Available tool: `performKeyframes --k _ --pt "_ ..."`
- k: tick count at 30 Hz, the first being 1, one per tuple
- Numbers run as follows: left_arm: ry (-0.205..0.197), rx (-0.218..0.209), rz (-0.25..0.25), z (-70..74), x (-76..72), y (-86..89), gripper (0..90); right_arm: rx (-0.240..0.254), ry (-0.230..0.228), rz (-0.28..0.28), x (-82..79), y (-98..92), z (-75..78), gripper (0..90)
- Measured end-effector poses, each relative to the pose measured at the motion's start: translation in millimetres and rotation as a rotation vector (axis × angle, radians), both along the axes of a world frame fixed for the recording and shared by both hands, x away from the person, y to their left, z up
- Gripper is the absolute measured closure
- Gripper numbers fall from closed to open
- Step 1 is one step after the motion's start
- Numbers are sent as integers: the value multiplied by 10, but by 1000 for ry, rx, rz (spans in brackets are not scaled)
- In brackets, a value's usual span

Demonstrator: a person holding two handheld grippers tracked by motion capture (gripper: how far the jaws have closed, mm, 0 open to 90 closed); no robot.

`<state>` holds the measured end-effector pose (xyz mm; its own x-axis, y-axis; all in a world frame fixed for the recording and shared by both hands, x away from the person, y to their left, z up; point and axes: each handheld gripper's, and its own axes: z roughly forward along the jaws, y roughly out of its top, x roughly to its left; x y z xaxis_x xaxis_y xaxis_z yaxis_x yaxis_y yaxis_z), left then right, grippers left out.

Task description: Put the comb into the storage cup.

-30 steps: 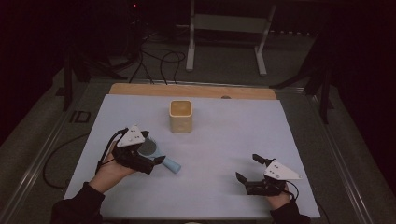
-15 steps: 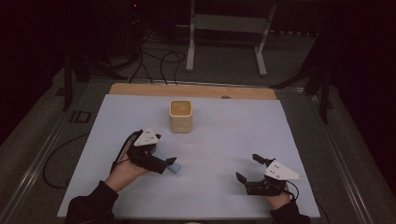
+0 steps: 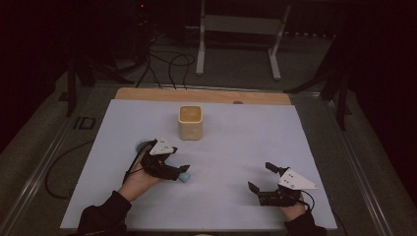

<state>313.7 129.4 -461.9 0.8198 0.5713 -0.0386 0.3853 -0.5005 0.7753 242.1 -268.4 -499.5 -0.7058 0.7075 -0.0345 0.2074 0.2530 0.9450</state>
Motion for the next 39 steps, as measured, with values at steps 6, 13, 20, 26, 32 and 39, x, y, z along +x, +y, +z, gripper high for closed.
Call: performKeyframes --k 6,13,20,26,32,39 --pt "15 -1 -4 -58 28 -36 401 1 0 1 0 -1 1 83" --pt "28 2 -6 -105 50 -78 570 3 1 2 -3 0 4 83" --pt "22 23 3 -128 75 -128 713 3 1 2 -2 -1 2 83" --pt "23 34 10 -144 105 -164 820 3 1 3 -2 -1 3 83" --pt "37 40 -4 -172 118 -201 894 3 1 4 1 -2 1 83" --pt "55 37 8 -220 135 -234 900 3 2 4 2 -2 0 83"
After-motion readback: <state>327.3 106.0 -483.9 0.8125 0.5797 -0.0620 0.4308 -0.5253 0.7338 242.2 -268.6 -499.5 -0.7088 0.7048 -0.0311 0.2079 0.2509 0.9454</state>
